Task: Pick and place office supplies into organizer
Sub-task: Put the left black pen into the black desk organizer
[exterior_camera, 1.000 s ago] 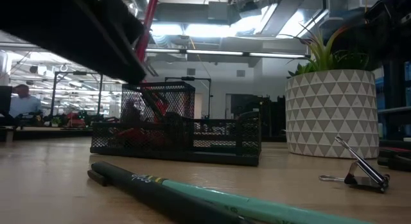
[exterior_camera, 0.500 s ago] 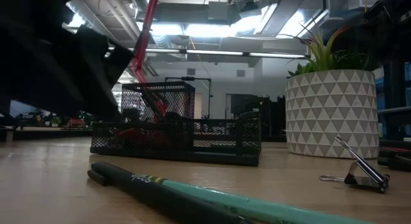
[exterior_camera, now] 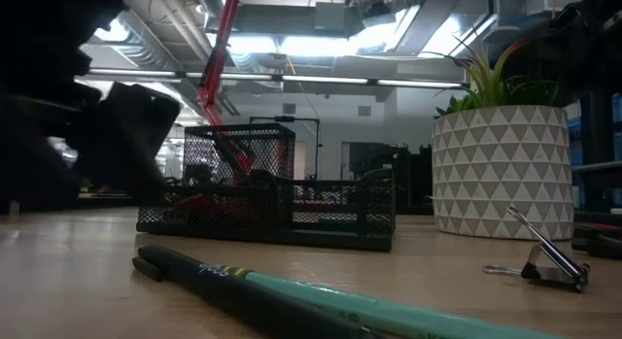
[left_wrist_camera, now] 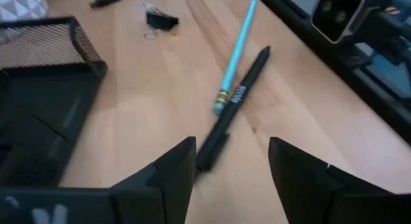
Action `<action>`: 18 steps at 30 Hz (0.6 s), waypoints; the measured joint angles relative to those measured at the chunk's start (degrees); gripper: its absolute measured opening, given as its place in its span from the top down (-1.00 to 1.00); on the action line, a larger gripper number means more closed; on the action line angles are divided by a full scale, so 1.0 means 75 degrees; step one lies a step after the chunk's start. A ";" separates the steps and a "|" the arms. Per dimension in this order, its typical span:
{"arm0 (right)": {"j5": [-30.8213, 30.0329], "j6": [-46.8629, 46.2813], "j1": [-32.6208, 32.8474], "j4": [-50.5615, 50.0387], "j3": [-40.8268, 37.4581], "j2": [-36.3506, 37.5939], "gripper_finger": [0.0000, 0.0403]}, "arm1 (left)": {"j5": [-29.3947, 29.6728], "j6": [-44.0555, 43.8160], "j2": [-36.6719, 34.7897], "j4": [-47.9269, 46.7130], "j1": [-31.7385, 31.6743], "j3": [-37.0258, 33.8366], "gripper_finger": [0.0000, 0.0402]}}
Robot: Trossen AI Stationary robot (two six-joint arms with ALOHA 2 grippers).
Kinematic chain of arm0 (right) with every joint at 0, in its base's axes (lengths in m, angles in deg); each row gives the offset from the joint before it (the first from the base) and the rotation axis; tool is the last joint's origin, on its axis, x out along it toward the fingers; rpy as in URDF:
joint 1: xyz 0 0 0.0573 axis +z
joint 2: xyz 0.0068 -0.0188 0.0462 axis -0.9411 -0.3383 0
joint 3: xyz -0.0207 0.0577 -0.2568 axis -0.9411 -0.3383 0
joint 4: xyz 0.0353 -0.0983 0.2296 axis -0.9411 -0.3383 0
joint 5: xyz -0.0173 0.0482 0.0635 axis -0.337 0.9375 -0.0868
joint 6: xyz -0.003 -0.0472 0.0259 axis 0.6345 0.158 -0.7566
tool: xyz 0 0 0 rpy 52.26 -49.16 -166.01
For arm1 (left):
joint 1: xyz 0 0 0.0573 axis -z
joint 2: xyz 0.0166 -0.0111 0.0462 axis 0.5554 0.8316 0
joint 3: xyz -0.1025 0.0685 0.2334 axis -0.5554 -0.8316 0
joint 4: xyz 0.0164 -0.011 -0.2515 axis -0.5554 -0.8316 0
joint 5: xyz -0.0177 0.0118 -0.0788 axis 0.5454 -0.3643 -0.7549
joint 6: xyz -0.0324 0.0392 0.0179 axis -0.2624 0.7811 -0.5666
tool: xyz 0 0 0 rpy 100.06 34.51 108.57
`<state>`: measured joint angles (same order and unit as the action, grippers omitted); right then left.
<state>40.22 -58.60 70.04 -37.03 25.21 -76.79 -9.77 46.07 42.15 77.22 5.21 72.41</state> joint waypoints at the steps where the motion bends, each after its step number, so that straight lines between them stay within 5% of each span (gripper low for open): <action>1: -0.0003 -0.0032 0.0000 0.0000 0.0000 0.0000 0.35 | -0.0001 0.0086 0.0000 0.0074 -0.0023 -0.0012 0.04; 18: 0.0000 -0.0204 -0.0002 -0.0047 0.0000 0.0000 0.35 | -0.0616 0.0068 0.0914 0.1131 -0.0570 -0.0040 0.03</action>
<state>40.22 -60.14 70.03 -37.38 25.21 -76.79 -14.39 46.58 49.00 85.70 0.93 72.11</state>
